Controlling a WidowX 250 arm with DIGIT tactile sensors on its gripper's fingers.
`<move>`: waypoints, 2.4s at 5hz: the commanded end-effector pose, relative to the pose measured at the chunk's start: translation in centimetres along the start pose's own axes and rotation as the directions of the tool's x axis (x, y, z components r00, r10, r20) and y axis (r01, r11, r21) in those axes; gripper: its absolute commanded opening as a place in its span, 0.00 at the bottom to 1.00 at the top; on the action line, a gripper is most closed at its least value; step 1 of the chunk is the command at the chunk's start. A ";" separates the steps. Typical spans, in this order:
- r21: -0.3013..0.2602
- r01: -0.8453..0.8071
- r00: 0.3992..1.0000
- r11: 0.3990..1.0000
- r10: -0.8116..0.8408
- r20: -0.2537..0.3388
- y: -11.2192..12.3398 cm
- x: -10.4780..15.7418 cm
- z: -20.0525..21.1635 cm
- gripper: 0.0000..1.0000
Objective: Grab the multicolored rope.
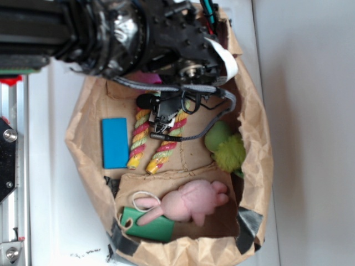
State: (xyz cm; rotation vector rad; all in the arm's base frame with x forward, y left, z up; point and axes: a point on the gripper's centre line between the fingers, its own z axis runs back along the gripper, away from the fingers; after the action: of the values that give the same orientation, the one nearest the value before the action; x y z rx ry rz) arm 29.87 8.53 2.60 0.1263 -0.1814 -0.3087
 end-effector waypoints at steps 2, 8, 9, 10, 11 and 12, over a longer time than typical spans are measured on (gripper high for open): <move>-0.012 0.016 1.000 1.000 -0.016 0.012 -0.3 0.9 -0.2 1.00; -0.037 -0.092 0.979 0.995 0.097 0.177 1.2 0.3 7.4 0.00; -0.047 -0.149 0.962 0.988 0.156 0.225 2.1 -0.1 10.4 0.00; -0.067 -0.222 0.934 0.973 0.232 0.271 2.2 0.4 12.6 0.00; -0.056 -0.242 0.931 0.969 0.249 0.267 1.5 1.3 13.8 0.00; -0.064 -0.273 0.929 0.960 0.281 0.243 0.3 2.4 14.9 0.00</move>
State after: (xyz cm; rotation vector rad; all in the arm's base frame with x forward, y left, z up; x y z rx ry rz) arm 28.71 6.96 14.97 0.0047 -0.3593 -0.0199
